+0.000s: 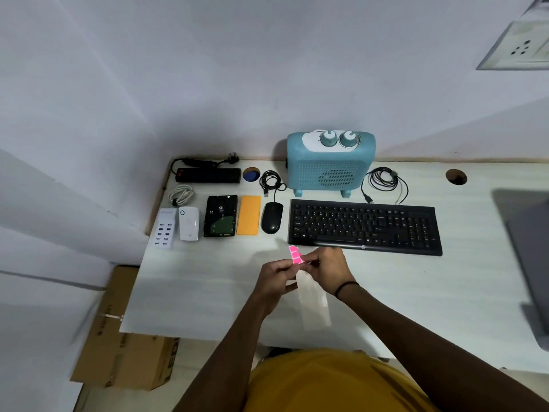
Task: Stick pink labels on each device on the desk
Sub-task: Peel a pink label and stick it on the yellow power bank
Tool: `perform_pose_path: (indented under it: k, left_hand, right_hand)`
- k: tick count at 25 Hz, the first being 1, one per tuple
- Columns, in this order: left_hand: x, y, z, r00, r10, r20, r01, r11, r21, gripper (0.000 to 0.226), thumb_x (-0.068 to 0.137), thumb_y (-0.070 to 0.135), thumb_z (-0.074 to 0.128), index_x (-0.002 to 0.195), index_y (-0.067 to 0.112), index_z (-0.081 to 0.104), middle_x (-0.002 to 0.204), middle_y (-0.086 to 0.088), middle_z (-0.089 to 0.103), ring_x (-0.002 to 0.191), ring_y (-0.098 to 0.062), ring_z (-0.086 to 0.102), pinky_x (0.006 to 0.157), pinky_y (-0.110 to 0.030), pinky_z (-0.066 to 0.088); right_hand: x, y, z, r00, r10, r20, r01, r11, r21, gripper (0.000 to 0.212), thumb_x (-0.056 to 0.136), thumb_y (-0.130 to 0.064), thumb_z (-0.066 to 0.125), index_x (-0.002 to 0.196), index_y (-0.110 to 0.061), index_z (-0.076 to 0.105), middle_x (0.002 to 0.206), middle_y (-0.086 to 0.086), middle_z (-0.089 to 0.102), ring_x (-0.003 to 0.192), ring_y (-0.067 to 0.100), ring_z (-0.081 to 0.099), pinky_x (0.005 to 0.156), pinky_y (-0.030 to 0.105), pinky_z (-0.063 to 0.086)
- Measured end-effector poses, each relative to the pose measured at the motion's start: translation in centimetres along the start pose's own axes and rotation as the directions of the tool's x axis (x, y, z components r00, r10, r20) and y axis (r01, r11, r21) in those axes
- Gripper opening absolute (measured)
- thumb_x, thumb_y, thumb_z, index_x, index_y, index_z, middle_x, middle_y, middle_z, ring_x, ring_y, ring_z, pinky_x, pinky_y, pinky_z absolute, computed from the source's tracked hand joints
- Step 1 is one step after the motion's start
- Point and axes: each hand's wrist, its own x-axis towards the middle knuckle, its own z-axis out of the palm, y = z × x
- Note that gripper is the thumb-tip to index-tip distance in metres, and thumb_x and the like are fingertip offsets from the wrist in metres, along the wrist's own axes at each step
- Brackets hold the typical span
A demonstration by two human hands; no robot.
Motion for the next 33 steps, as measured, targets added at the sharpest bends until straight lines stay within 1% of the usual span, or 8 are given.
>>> perform_pose_path:
  k: [4, 7, 10, 15, 18, 22, 28, 33]
  left_hand:
    - [-0.1, -0.8, -0.1, 1.0, 0.022, -0.021, -0.02, 0.997, 0.074, 0.018, 0.101, 0.018, 0.06, 0.103, 0.013, 0.077, 0.106, -0.017, 0.074, 0.093, -0.021, 0.071, 0.083, -0.036, 0.061]
    - [0.9, -1.9, 0.0, 0.993, -0.043, -0.113, 0.052, 0.996, 0.078, 0.017, 0.101, 0.021, 0.06, 0.102, 0.014, 0.075, 0.1, -0.012, 0.073, 0.095, -0.025, 0.069, 0.084, -0.04, 0.058]
    - [2.9, -3.1, -0.4, 0.954, -0.132, -0.27, 0.177, 0.973, 0.149, 0.013, 0.099, 0.022, 0.063, 0.097, 0.017, 0.074, 0.098, -0.013, 0.072, 0.087, -0.026, 0.066, 0.071, -0.035, 0.056]
    - [4.9, -5.1, -1.6, 0.905, -0.125, -0.406, 0.299, 0.867, 0.399, 0.016, 0.097, 0.022, 0.059, 0.093, 0.013, 0.072, 0.095, -0.012, 0.073, 0.088, -0.03, 0.068, 0.066, -0.031, 0.048]
    - [4.4, -5.5, -2.4, 0.895, -0.127, -0.429, 0.324, 0.845, 0.425, 0.024, 0.098, 0.023, 0.055, 0.105, 0.01, 0.075, 0.111, -0.015, 0.074, 0.102, -0.033, 0.068, 0.086, -0.037, 0.055]
    - [2.9, -4.4, -2.7, 0.868, -0.101, -0.487, 0.339, 0.836, 0.432, 0.035, 0.101, 0.029, 0.049, 0.122, 0.009, 0.068, 0.131, -0.011, 0.065, 0.123, -0.033, 0.059, 0.106, -0.039, 0.047]
    - [3.2, -0.9, -4.6, 0.84, -0.016, -0.542, 0.234, 0.912, 0.337, 0.032, 0.099, 0.035, 0.056, 0.118, 0.013, 0.07, 0.128, -0.005, 0.068, 0.12, -0.026, 0.06, 0.106, -0.038, 0.047]
    - [7.0, 3.0, -8.1, 0.859, 0.118, -0.499, 0.218, 0.798, 0.562, 0.028, 0.096, 0.032, 0.062, 0.115, 0.014, 0.071, 0.122, -0.003, 0.071, 0.115, -0.023, 0.064, 0.095, -0.026, 0.044]
  right_hand:
    - [-0.6, 0.5, -0.3, 0.977, 0.211, 0.032, -0.211, 0.928, 0.306, 0.01, 0.083, -0.02, 0.078, 0.092, -0.018, 0.082, 0.084, -0.003, 0.079, 0.074, 0.008, 0.072, 0.073, 0.01, 0.054]
    - [-1.1, 1.2, -0.1, 0.845, 0.503, 0.18, -0.453, 0.494, 0.742, 0.007, 0.084, -0.006, 0.075, 0.086, -0.01, 0.08, 0.088, 0.007, 0.078, 0.078, 0.02, 0.073, 0.083, 0.031, 0.061]
    - [-1.6, 2.3, -0.4, 0.728, 0.615, 0.304, -0.5, 0.172, 0.848, 0.008, 0.086, 0.002, 0.07, 0.09, -0.001, 0.076, 0.1, 0.015, 0.076, 0.081, 0.017, 0.07, 0.071, 0.024, 0.061]
    - [-2.9, 3.6, -0.8, 0.703, 0.607, 0.37, -0.546, 0.129, 0.828, 0.012, 0.084, 0.001, 0.073, 0.095, 0.003, 0.076, 0.104, 0.018, 0.074, 0.087, 0.019, 0.069, 0.07, 0.021, 0.06]
    - [-2.6, 3.7, -0.7, 0.714, 0.575, 0.399, -0.553, 0.114, 0.826, 0.016, 0.083, 0.0, 0.073, 0.098, 0.006, 0.074, 0.1, 0.019, 0.074, 0.086, 0.02, 0.068, 0.073, 0.022, 0.061]
    - [-1.5, 2.8, -0.3, 0.703, 0.546, 0.456, -0.581, 0.07, 0.811, 0.018, 0.082, -0.002, 0.074, 0.099, 0.006, 0.073, 0.09, 0.016, 0.073, 0.078, 0.019, 0.068, 0.065, 0.02, 0.059]
    - [3.1, -2.5, 2.6, 0.708, 0.508, 0.491, -0.594, 0.053, 0.802, 0.01, 0.084, -0.003, 0.071, 0.091, 0.003, 0.07, 0.082, 0.013, 0.072, 0.072, 0.018, 0.069, 0.07, 0.024, 0.06]
    - [8.1, -5.7, 4.6, 0.703, 0.543, 0.459, -0.534, -0.023, 0.845, 0.011, 0.086, -0.003, 0.07, 0.095, 0.003, 0.071, 0.075, 0.011, 0.071, 0.065, 0.016, 0.067, 0.062, 0.021, 0.06]
